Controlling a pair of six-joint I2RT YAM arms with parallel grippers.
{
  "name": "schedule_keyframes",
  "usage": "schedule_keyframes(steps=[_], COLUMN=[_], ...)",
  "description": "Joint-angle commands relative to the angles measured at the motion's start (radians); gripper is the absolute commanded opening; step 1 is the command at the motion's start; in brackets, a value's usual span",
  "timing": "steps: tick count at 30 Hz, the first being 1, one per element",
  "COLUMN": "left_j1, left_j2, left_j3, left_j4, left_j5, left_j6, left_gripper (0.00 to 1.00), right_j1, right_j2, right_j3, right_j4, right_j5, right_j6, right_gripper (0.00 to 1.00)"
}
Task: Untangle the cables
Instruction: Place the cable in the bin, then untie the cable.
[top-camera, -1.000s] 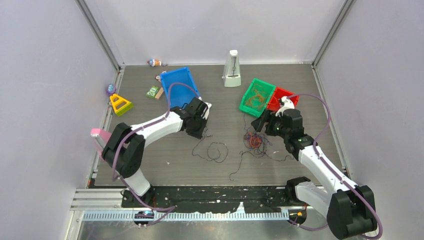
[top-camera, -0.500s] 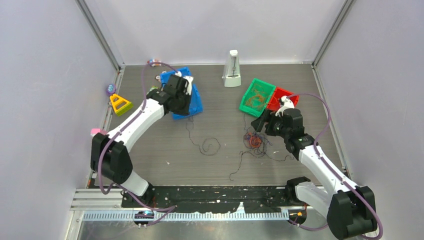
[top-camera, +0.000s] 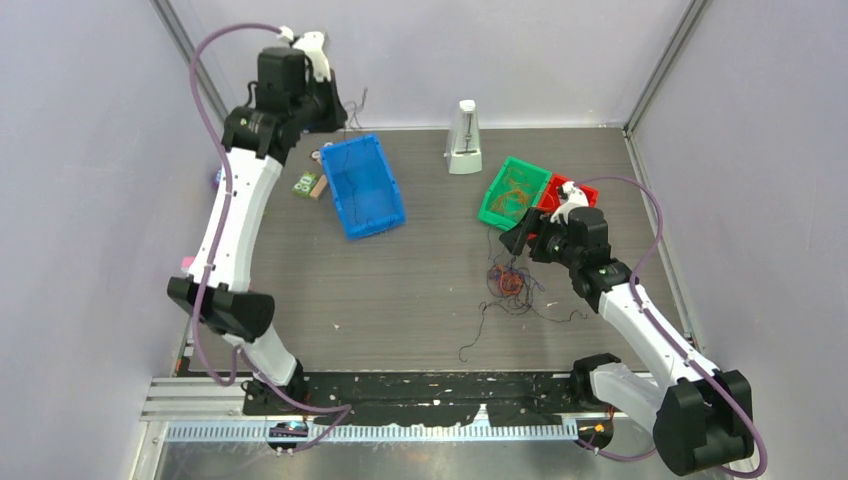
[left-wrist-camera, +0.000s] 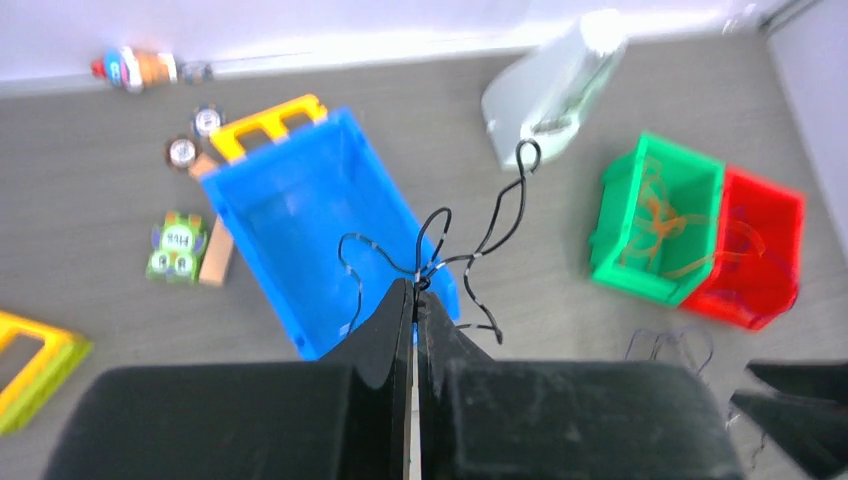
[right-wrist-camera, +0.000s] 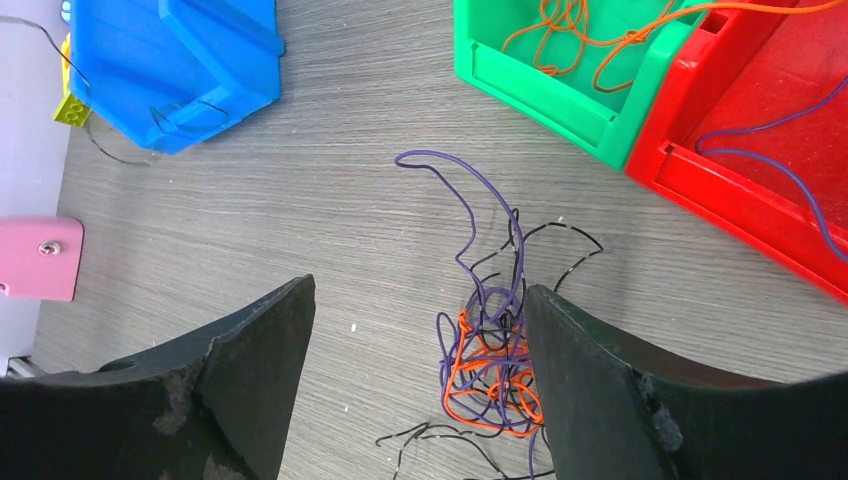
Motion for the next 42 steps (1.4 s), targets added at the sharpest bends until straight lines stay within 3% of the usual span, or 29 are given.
schedule_keyframes(steps=[1,7,19,20,22,23,25,33,38,42], left_j1=[0.059,0.113,0.124,0.119,0.109,0.103,0.089,0.012,-0.127,-0.174], left_j2=[0.134,0.239,0.316,0.311,0.302,0.294,0.263,0.106,-0.162,-0.286], left_j3=[0.267,0.332,0.007,-0.025,-0.067,-0.079,-0.108,-0.236,-0.668,-0.935], left_j4=[-0.098,-0.073,0.076,0.091,0.092,0.091,0.1,0.152,0.491,0.681], left_j5=[0.106,0.109,0.145,0.145,0.146,0.139,0.11,0.081,-0.02,0.028], left_j6=[-0.04,-0.055,-0.062,-0.065,-0.064,-0.057,-0.046,-0.027,-0.085,-0.134], left_gripper=[0.0,0.0,0.0,0.06,0.43,0.57,0.74,0.82,0.89,0.95], right_j1=[0.002,0.002,0.002,0.002,0.002,0.002,0.002,0.002,0.004,0.015], right_j2=[0.006,0.011,0.013,0.014,0.018,0.023,0.037,0.077,0.127,0.153], right_j3=[0.051,0.056,0.055,0.055,0.057,0.057,0.072,0.089,0.068,0.031], right_j4=[0.018,0.017,0.01,0.01,0.009,0.007,-0.011,-0.142,-0.163,-0.104], right_j5=[-0.016,-0.016,-0.01,-0.009,-0.009,-0.008,-0.001,0.183,0.205,0.19], right_j6=[-0.012,-0.011,-0.013,-0.014,-0.015,-0.017,-0.026,-0.041,-0.043,-0.055], right_gripper=[0.81,0.81,0.81,0.81,0.81,0.81,0.82,0.97,0.83,0.69])
